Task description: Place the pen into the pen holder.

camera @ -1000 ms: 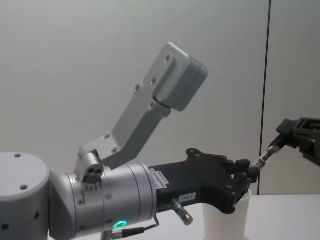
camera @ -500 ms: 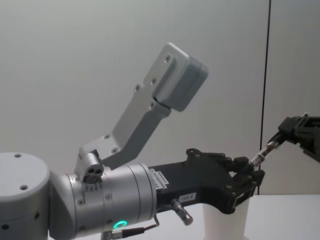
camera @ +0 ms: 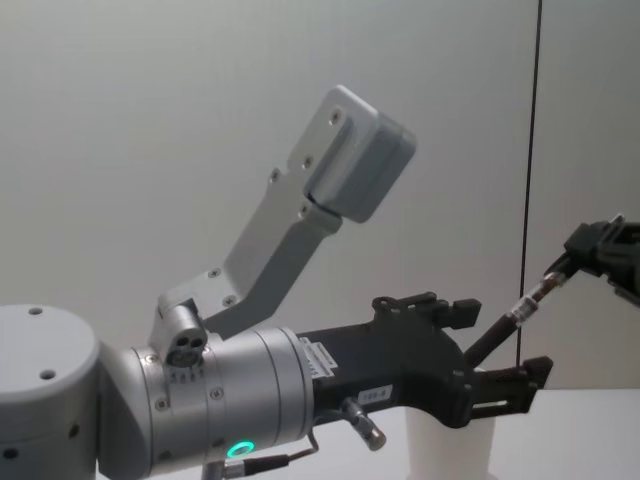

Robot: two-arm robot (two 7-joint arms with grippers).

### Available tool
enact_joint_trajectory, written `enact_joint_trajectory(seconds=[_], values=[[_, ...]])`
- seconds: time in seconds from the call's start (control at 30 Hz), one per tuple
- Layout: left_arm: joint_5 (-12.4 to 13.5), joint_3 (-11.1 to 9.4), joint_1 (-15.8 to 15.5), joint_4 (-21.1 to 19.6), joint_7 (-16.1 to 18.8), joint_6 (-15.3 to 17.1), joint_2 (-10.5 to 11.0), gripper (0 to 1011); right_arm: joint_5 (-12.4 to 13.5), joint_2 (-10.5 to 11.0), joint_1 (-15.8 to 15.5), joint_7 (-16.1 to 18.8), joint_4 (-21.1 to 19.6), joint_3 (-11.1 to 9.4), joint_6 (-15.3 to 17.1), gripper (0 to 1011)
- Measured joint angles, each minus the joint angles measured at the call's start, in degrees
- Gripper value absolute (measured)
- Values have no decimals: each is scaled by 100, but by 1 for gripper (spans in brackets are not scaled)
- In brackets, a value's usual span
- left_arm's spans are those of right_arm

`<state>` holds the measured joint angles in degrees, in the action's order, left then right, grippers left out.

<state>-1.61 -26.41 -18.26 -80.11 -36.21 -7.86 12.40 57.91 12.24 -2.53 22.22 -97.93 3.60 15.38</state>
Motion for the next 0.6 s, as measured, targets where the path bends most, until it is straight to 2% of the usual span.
enact_joint_trajectory(seconds=[0.3, 0.6], values=[[0, 0, 0, -1, 1, 0, 0, 1000, -242, 134, 214, 109, 189, -33, -168, 132], [1, 0, 0, -1, 0, 0, 0, 1004, -619, 270, 593, 378, 549, -71, -392, 132]])
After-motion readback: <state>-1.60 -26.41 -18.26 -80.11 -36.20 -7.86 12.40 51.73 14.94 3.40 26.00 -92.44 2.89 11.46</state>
